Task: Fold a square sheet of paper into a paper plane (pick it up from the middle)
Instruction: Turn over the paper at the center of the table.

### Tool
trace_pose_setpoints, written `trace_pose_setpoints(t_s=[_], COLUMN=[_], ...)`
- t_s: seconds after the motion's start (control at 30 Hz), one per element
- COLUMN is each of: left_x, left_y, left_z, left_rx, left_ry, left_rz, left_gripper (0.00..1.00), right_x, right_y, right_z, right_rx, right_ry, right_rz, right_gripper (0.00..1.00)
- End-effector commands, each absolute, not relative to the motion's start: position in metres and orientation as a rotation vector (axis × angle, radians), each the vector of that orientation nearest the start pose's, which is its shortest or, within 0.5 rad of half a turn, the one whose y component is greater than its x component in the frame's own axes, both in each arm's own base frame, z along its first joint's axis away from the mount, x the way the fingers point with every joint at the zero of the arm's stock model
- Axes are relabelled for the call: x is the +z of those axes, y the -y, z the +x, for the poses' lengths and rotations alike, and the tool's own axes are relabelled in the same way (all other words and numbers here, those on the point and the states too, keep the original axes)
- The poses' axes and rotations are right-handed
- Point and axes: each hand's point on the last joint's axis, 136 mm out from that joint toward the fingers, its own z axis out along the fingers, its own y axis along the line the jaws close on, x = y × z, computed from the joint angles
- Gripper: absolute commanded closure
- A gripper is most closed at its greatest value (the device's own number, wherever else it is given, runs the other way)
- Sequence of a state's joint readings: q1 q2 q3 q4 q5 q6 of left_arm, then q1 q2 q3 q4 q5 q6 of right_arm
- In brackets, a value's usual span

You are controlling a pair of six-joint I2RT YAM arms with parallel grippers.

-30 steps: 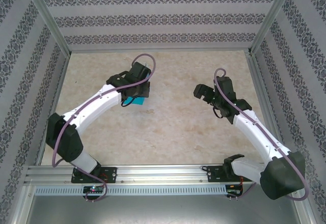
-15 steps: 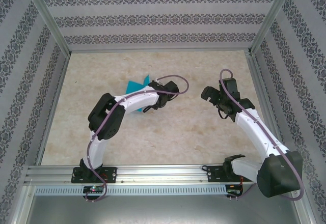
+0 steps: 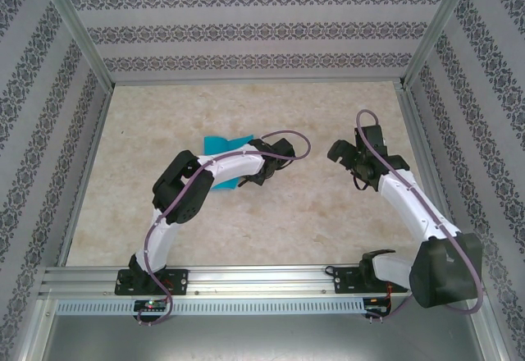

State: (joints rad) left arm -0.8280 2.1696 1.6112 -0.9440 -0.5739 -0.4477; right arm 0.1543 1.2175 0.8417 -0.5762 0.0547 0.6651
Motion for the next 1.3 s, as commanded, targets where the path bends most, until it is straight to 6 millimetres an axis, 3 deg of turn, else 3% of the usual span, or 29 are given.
trace_pose_setpoints(t_s=[0.0, 0.2, 0.3, 0.53, 0.63, 0.77, 0.87, 1.03, 1.27], left_x=[0.031, 0.026, 0.037, 0.113, 0.145, 0.170, 0.175, 0.157, 0.143], left_y=[0.268, 0.279, 0.291, 0.340, 0.342, 0.315, 0.282, 0.212, 0.156], left_z=[0.351, 0.347, 0.343, 0.325, 0.325, 0.335, 0.345, 0.354, 0.352], left_rx=[0.473, 0.389, 0.277, -0.270, -0.460, -0.593, -0.602, -0.496, -0.508], left_ry=[-2.658, -2.693, -2.712, -2.684, -2.643, -2.614, -2.598, -2.630, -2.645], left_rz=[0.507, 0.539, 0.535, 0.556, 0.525, 0.391, 0.276, 0.008, -0.301], left_gripper=[0.83, 0.76, 0.72, 0.46, 0.38, 0.26, 0.17, 0.08, 0.00], right_x=[0.136, 0.135, 0.138, 0.148, 0.152, 0.157, 0.165, 0.166, 0.152], right_y=[-0.043, -0.046, -0.046, -0.058, -0.070, -0.096, -0.129, -0.211, -0.322], right_z=[0.331, 0.334, 0.333, 0.338, 0.344, 0.354, 0.363, 0.373, 0.376], right_rx=[0.304, 0.319, 0.324, 0.405, 0.446, 0.469, 0.502, 0.603, 0.735], right_ry=[-2.428, -2.437, -2.436, -2.428, -2.439, -2.464, -2.475, -2.508, -2.576], right_rz=[0.691, 0.694, 0.690, 0.660, 0.619, 0.523, 0.404, 0.168, -0.079], right_gripper=[0.02, 0.02, 0.02, 0.03, 0.06, 0.12, 0.14, 0.27, 0.51])
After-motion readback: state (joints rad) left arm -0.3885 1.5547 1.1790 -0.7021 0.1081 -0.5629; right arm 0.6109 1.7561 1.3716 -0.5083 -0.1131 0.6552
